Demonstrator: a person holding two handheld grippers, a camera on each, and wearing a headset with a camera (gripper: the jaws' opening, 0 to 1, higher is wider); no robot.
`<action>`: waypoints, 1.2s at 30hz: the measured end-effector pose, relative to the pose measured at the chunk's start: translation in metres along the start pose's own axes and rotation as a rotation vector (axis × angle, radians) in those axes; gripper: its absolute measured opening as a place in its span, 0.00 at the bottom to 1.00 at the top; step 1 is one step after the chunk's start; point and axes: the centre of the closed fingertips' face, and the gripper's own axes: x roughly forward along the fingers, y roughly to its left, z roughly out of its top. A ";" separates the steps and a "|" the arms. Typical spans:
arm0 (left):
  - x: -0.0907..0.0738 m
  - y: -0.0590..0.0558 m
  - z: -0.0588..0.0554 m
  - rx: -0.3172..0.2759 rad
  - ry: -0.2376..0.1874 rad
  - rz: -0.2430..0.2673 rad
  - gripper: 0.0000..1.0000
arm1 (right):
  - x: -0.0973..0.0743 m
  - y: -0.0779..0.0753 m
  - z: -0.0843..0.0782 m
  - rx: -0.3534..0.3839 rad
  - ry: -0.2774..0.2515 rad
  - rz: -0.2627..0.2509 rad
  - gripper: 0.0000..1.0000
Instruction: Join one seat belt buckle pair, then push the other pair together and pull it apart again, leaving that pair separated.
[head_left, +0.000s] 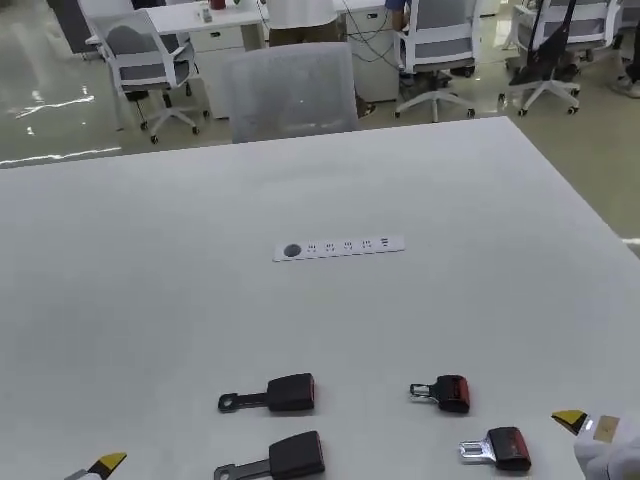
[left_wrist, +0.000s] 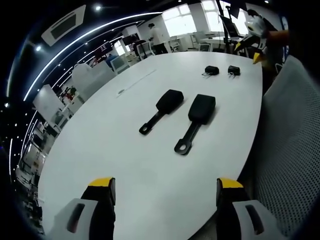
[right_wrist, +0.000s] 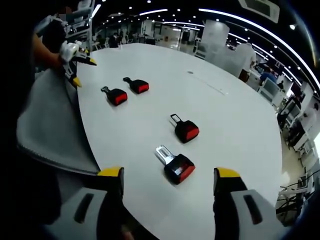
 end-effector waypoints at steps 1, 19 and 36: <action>0.000 -0.001 0.000 0.001 0.002 -0.003 0.83 | 0.000 0.000 0.000 -0.006 0.001 0.008 0.74; 0.040 -0.029 0.032 0.245 0.088 -0.199 0.74 | 0.023 -0.011 0.002 -0.220 0.089 0.149 0.61; 0.101 -0.052 0.076 0.441 0.187 -0.322 0.45 | 0.052 -0.017 -0.010 -0.402 0.155 0.270 0.49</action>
